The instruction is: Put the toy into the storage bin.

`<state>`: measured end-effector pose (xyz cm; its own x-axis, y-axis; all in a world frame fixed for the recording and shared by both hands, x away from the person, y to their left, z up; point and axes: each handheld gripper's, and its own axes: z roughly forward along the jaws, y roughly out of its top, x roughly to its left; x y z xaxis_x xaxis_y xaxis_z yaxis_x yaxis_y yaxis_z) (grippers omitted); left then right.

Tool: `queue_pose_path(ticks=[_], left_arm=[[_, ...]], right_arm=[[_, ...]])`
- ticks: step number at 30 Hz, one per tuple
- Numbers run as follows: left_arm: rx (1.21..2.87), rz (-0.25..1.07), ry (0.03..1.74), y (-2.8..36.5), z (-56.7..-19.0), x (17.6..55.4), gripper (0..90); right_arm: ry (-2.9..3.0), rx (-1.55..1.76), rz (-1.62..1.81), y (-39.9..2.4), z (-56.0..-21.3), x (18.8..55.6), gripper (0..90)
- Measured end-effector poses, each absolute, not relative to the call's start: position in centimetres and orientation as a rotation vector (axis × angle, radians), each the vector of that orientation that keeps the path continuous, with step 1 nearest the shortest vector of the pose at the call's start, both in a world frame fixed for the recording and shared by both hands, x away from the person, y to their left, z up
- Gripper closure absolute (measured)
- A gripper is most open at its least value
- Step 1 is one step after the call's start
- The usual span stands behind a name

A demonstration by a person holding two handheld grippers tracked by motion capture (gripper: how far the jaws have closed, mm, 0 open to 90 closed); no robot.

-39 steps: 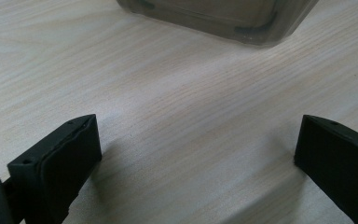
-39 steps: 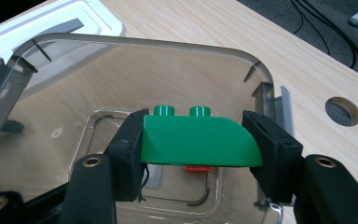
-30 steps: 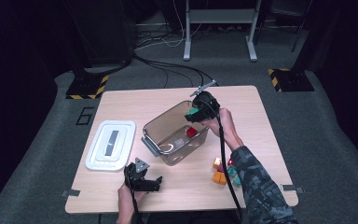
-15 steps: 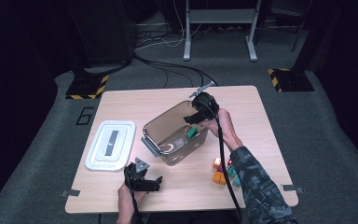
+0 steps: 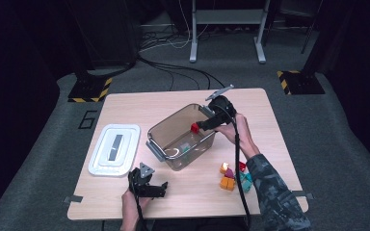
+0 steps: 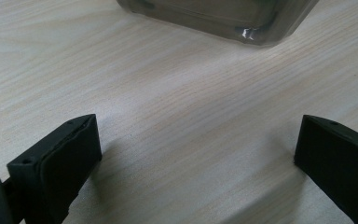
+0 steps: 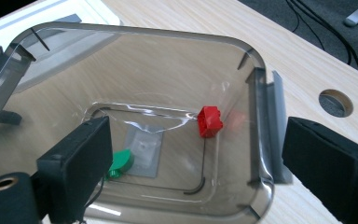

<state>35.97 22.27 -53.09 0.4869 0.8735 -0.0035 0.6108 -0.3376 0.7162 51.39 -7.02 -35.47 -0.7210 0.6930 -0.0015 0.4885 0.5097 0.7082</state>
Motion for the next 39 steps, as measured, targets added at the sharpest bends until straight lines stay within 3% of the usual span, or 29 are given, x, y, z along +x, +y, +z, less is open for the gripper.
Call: queue_pose_path(ticks=[22,39], left_arm=[[2.075,0.513,1.219,22.3,-53.1,36.0,0.2],[2.076,0.512,1.219,22.3,-53.1,36.0,0.1]], right_arm=[[2.341,1.162,1.034,-15.3,-37.0,50.3,6.6],[2.349,1.258,0.996,-18.5,-41.3,48.1,7.5]])
